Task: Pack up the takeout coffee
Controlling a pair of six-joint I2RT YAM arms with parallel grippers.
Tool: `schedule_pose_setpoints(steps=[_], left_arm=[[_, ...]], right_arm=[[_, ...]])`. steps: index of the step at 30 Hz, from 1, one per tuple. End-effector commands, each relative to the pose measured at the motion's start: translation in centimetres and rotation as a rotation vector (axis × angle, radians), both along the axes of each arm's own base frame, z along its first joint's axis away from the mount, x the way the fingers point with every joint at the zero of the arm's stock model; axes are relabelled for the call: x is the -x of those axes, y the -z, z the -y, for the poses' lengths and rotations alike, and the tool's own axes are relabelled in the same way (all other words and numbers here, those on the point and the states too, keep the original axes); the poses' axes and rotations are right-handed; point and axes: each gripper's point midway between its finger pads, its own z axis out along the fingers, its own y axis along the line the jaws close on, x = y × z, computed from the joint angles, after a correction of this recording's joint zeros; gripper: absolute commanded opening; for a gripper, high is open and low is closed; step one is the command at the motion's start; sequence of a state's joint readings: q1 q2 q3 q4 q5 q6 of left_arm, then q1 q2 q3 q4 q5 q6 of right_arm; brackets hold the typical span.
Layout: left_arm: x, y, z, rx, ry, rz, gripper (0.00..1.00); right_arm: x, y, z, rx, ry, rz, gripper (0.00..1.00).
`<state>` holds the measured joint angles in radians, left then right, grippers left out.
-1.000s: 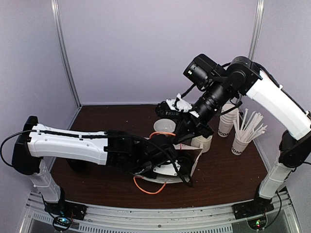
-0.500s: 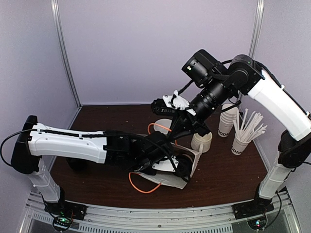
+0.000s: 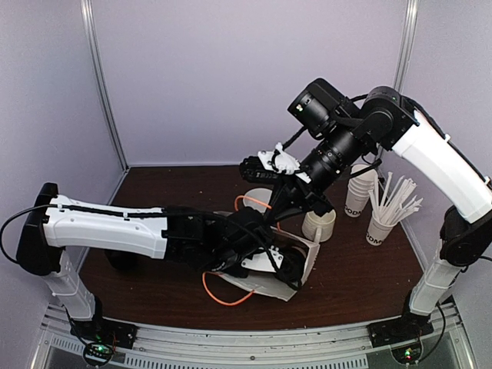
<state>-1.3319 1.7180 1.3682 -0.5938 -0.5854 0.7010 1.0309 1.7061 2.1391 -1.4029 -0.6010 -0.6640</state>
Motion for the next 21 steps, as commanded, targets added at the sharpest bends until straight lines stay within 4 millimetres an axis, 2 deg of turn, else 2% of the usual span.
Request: schedule_pose_setpoints(steps=[1,7,11,21], left_arm=[[0.0,-3.3,-0.2,0.099,-0.005,0.004,0.58],[0.8,-4.6,-0.4,0.144,0.009,-0.028,0.58],[1.4,-3.4,0.0,0.136,0.027,-0.067,0.58],[1.1,-2.0,1.2,0.117,0.048,-0.056,0.58]], right_arm=[[1.3,-0.6,0.0,-0.022,-0.049,-0.033,0.02],[2.8,-0.9,0.3,-0.031,-0.111,-0.088,0.02],[3.4,-0.5,0.5,-0.019,-0.134,-0.105,0.02],[3.3,-0.2,0.5,-0.006,-0.132,-0.102,0.02]])
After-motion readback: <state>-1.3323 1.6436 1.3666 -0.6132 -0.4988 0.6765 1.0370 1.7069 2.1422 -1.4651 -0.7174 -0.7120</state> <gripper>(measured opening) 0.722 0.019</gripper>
